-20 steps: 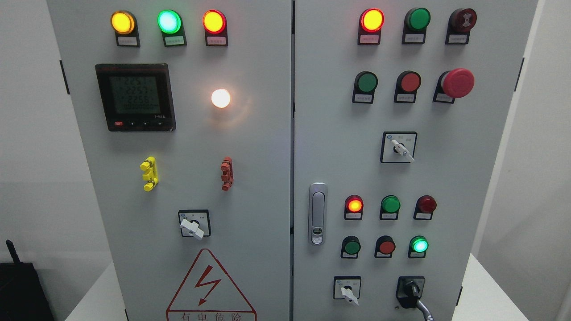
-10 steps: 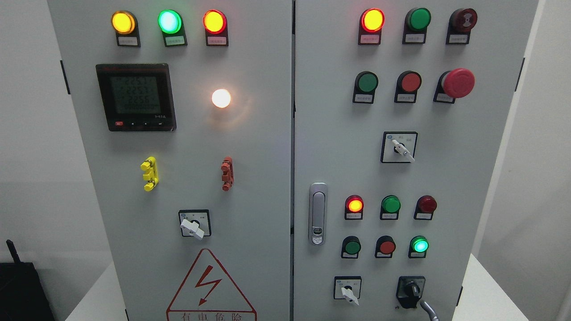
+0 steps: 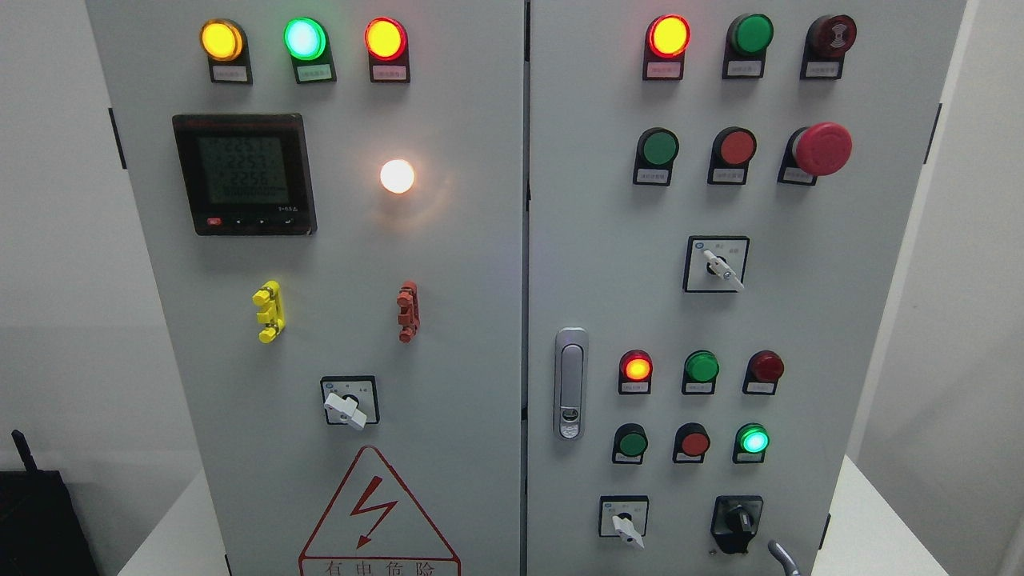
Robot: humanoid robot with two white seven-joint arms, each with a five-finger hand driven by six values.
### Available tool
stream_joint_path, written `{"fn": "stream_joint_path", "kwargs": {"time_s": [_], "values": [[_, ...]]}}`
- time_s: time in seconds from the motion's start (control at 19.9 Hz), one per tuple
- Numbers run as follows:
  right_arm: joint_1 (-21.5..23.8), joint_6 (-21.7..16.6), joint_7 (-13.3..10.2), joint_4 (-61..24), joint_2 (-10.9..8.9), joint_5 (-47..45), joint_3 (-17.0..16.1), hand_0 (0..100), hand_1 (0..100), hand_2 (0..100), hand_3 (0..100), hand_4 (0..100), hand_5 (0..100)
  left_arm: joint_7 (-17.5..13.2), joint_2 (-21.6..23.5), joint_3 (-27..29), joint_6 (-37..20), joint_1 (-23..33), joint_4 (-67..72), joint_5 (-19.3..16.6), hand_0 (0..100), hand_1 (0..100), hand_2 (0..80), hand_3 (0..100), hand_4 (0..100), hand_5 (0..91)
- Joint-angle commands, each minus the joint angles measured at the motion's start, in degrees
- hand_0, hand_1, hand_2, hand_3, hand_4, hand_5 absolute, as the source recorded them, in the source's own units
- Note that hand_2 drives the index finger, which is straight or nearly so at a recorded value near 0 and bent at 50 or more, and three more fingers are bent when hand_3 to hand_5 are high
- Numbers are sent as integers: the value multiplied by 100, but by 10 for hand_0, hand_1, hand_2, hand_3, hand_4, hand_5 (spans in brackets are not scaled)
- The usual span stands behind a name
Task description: Trip black knob to open circuit
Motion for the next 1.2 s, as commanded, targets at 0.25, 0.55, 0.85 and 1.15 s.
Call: {"fn": "stream_joint_path", "kwargs": {"time_s": [0.25, 0.55, 0.85, 1.15], "values": [[482, -113, -70, -634, 69, -50, 148, 1000, 838, 0, 943, 870, 831, 1, -9, 7, -8, -13, 0, 14, 120, 389, 0, 0, 0, 0], [887, -183, -193, -959, 148, -138, 316, 996, 786, 0, 776, 681, 689, 1, -9, 7, -8, -13, 0, 14, 120, 389, 0, 0, 0, 0], [1326, -516, -193, -1117, 183, -138, 439, 838, 428, 0, 467, 373, 368, 1, -9, 7, -8, -22, 0, 14, 120, 389, 0, 0, 0, 0], [1669, -894, -123, -1135, 263, -138, 571, 214, 151, 0, 23, 0, 0, 1, -9, 7, -8, -13, 0, 14, 120, 389, 0, 0, 0, 0]]}}
